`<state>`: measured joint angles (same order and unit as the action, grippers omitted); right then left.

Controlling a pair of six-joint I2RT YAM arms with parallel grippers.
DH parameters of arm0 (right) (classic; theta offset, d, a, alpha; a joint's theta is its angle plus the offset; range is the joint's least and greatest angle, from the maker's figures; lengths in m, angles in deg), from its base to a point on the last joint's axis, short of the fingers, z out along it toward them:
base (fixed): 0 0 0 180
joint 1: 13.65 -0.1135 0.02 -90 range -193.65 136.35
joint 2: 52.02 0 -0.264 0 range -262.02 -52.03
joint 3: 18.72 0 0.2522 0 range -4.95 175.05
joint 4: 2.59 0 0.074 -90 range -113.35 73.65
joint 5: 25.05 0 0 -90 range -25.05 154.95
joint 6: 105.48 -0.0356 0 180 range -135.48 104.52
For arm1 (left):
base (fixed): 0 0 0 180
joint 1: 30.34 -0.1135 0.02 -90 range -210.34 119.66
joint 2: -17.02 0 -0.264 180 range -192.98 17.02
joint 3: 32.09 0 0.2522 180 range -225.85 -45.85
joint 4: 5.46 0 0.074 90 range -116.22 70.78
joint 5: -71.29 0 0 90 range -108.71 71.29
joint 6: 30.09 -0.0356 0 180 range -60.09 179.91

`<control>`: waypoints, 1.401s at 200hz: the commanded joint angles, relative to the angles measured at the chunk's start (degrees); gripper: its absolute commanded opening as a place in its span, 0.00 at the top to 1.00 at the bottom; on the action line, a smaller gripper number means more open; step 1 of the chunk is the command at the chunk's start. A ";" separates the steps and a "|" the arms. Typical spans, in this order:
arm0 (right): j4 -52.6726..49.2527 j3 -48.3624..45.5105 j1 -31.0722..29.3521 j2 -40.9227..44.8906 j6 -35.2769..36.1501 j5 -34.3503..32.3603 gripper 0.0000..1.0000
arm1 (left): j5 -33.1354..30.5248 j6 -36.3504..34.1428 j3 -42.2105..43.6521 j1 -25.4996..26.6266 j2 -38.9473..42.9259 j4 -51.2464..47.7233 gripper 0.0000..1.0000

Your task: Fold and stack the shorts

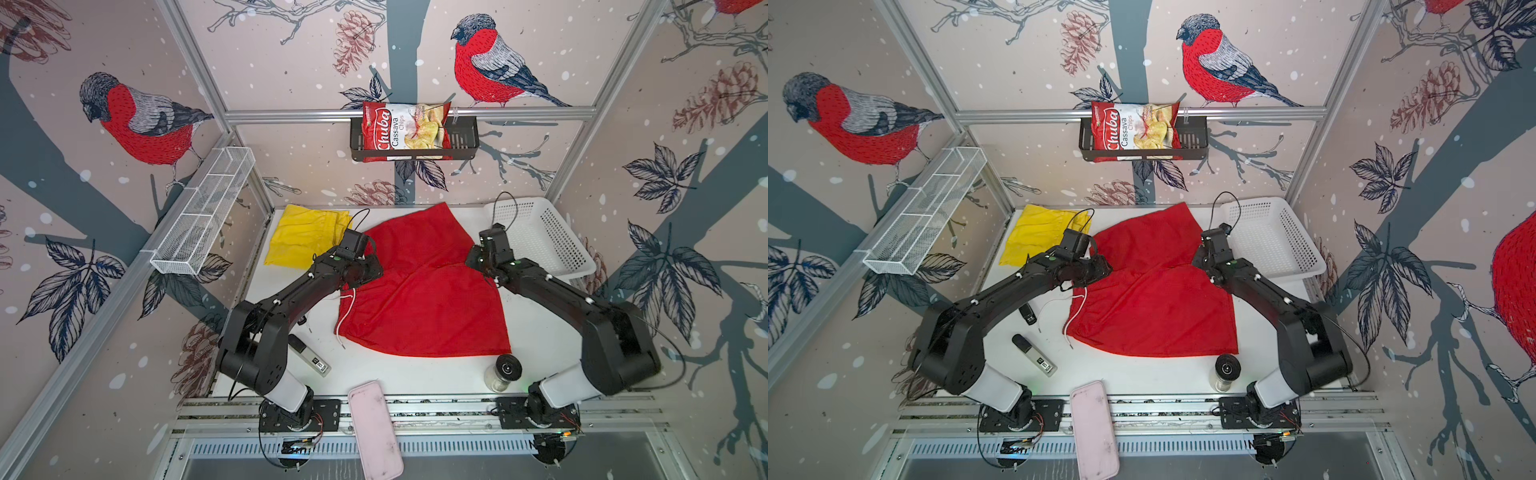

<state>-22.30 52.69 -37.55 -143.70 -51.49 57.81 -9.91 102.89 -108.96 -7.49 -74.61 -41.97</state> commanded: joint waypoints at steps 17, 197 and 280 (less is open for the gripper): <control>7.08 3.50 1.28 -11.44 1.83 9.48 0.99 | 0.07 -0.71 1.76 -2.85 -3.72 0.57 0.52; -6.88 -3.67 -2.32 11.16 6.14 -8.52 0.88 | -4.29 -7.13 0.83 -7.98 9.17 -11.74 0.72; -40.40 -16.29 -6.80 31.60 -8.75 2.20 0.35 | 2.36 -7.79 21.10 -7.94 27.11 -17.62 0.34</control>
<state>-50.22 38.51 -43.15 -115.97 -52.83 56.10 -12.07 93.53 -91.39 -15.44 -52.12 -58.71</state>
